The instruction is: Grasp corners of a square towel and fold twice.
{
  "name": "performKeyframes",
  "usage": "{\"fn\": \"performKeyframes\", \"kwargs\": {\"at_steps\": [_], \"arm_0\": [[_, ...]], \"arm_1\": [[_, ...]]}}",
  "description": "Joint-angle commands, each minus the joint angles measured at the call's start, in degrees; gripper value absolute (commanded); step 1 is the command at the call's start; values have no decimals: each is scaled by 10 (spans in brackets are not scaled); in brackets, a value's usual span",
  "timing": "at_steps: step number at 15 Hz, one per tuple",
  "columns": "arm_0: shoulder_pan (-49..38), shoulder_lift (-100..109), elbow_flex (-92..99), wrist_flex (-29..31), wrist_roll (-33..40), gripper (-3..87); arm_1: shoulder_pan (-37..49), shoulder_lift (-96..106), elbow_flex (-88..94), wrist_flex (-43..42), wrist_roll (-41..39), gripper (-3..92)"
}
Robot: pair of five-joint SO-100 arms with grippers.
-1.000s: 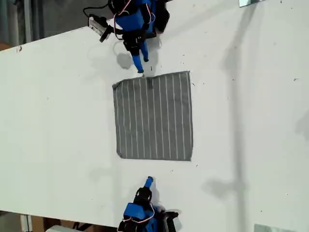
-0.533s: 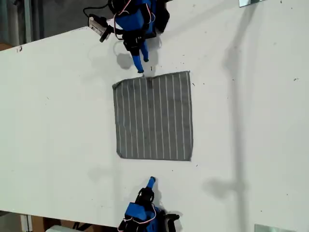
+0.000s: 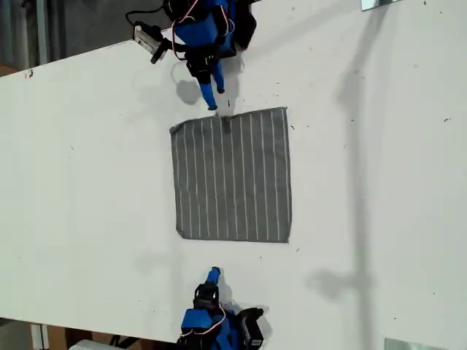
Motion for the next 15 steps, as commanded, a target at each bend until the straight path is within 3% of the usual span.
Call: {"fn": "performKeyframes", "kwargs": {"at_steps": [1, 3, 4, 5, 8, 9, 11, 12, 13, 14, 15], "arm_0": [[38, 3, 3, -5, -128, 21], [29, 4, 1, -15, -86, 102], [23, 4, 1, -1, -205, 108], [25, 4, -8, 11, -218, 134], [13, 4, -11, -13, -190, 88], [-17, 4, -22, -9, -170, 103], [-76, 4, -25, -3, -123, 84], [-96, 4, -23, -10, -107, 73], [-125, 4, -21, -32, -54, 84], [-141, 4, -22, -39, -16, 99], [-123, 4, -20, -44, -7, 104]], "arm_1": [[29, -2, -4, 6, -1, 286], [-20, -2, -3, 4, -3, 461], [-31, -2, -4, 6, -4, 405], [-16, -2, -4, 6, 11, 472], [35, -2, 3, -28, -2, 414], [44, -2, 11, -23, -5, 258], [68, -2, 15, -19, -59, 122], [61, -2, 3, -8, -58, 150], [28, -19, -12, -79, -108, 269], [4, -148, -61, -170, -149, 313], [-26, -425, -213, -150, -158, 349]]}}
